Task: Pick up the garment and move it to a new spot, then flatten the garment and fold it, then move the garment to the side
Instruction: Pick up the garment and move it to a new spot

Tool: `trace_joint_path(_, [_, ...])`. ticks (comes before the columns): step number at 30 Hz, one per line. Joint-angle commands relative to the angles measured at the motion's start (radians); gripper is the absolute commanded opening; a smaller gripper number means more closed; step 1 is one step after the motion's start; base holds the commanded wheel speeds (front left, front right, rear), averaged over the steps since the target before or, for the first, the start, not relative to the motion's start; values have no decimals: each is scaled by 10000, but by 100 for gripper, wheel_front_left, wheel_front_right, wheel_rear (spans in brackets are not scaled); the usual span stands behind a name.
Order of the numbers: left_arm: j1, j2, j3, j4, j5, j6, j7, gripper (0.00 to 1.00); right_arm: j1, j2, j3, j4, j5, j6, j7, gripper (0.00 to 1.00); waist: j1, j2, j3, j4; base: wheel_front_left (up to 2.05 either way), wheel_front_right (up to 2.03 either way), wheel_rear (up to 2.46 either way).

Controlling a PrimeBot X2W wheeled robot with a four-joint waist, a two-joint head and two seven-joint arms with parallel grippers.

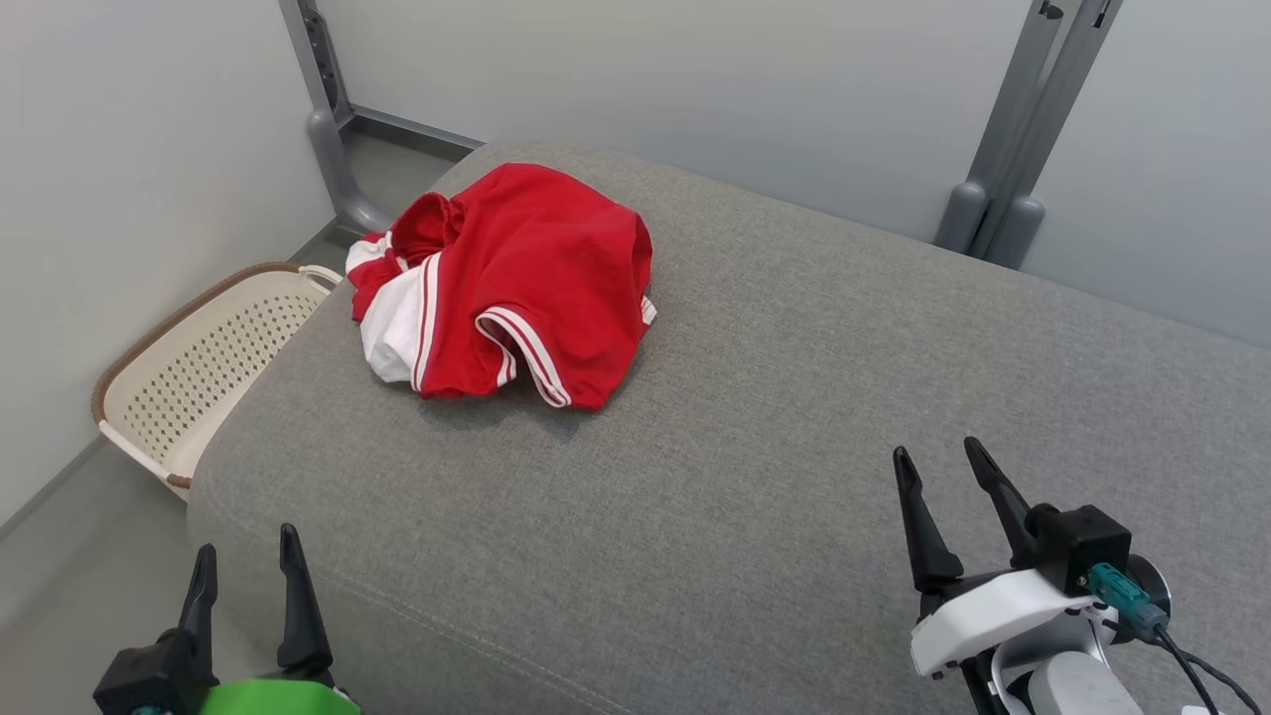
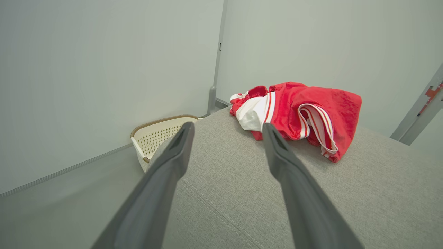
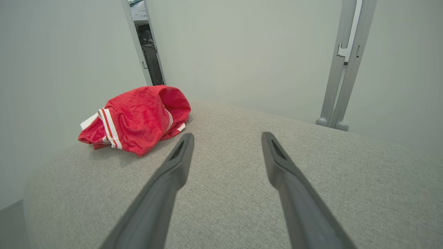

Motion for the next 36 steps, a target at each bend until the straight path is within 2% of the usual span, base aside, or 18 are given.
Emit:
trace_joint_path(1, [-310,17,-49,45,-42,-30,65,100,-27,-39,-43,-20,-82,-3,-46,100,0,0,24,-24,0,0,0])
trace_joint_path(7, [-1474,120,-166,723,-307,-268,445,100,-106,-41,-73,-140,-321,-3,-3,100,0,0,322,-367,0,0,0])
trace_joint_path(11, [-2888,198,-136,1810,-595,-523,754,100,-264,-41,7,-357,-560,-3,191,100,0,0,712,-750,0,0,0])
trace_joint_path(21, [-6544,517,527,4993,-2091,-998,2420,100,-936,-42,738,-1110,-1145,-3,858,100,0,0,2278,-2434,0,0,0])
trace_joint_path(28, [-8124,881,861,6413,-2852,-1259,3439,100,-1424,-44,1188,-1678,-1484,-4,1192,100,0,0,3393,-3407,0,0,0])
trace_joint_path(32, [-8653,1192,808,7102,-2869,-1210,3939,100,-1553,-39,1269,-1797,-1565,-4,1249,100,0,0,3729,-3760,0,0,0])
trace_joint_path(36, [-8940,1588,681,7673,-2594,-883,4211,100,-1558,-38,1273,-1833,-1565,-5,1232,100,0,0,3884,-4010,0,0,0])
